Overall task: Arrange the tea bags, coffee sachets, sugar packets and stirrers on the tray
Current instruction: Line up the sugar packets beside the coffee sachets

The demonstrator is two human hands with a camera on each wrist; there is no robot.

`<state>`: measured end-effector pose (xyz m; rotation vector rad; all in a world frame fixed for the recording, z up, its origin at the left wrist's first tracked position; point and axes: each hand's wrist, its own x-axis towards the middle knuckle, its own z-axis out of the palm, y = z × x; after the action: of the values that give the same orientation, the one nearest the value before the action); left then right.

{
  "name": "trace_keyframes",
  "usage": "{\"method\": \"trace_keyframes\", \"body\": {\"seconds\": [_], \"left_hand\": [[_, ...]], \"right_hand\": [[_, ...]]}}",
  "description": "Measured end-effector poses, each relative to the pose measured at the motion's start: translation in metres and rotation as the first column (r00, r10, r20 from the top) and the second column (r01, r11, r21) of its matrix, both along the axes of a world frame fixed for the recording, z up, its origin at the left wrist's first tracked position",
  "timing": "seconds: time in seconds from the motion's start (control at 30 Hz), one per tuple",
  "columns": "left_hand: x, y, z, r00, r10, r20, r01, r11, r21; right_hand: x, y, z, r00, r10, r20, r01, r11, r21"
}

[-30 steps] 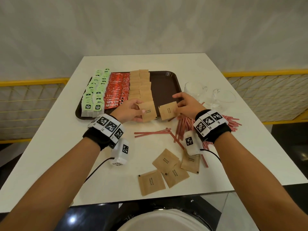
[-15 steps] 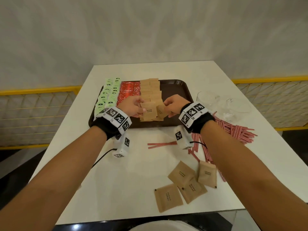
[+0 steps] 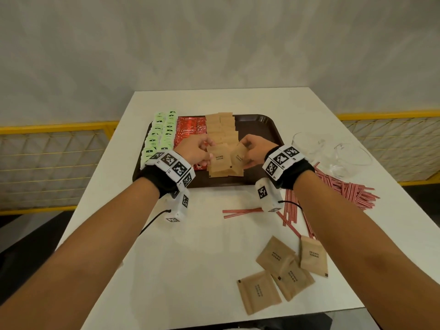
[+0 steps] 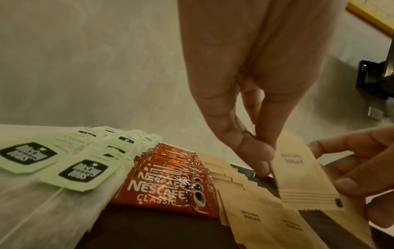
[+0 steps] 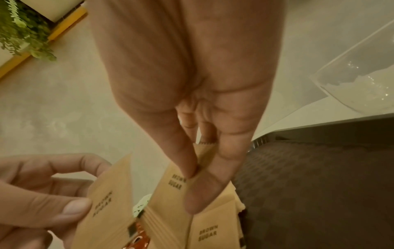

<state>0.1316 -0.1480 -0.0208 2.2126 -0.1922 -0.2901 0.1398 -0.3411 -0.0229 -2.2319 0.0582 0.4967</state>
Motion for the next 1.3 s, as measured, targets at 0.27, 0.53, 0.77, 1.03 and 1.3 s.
{"method": "trace_keyframes", "body": {"seconds": [0.27, 0.53, 0.77, 1.03, 1.3], "left_hand": [[0.0, -0.012, -0.007, 0.998, -0.021, 0.056, 0.008, 0.974, 0.227], [0.001, -0.021, -0.023, 0.987, -0.045, 0.153, -0.035, 0.873, 0.486], [-0.01, -0.029, -0.037, 0.985, -0.123, 0.119, 0.033, 0.82, 0.571], [-0.012, -0.034, -0.043, 0.981, -0.117, 0.156, 0.001, 0.801, 0.598], [-0.013, -0.039, -0.042, 0.98, -0.115, 0.16, -0.005, 0.794, 0.608]], "right_hand": [[0.008, 0.004, 0.001, 0.994, 0.098, 0.041, -0.091, 0.984, -0.153], [0.016, 0.014, -0.017, 0.985, 0.16, 0.072, -0.123, 0.923, -0.363], [0.019, 0.012, -0.025, 0.974, 0.183, 0.132, -0.122, 0.92, -0.373], [0.018, 0.007, -0.028, 0.976, 0.184, 0.12, -0.124, 0.912, -0.391], [0.016, 0.008, -0.037, 0.994, 0.037, 0.103, 0.001, 0.939, -0.345]]}}
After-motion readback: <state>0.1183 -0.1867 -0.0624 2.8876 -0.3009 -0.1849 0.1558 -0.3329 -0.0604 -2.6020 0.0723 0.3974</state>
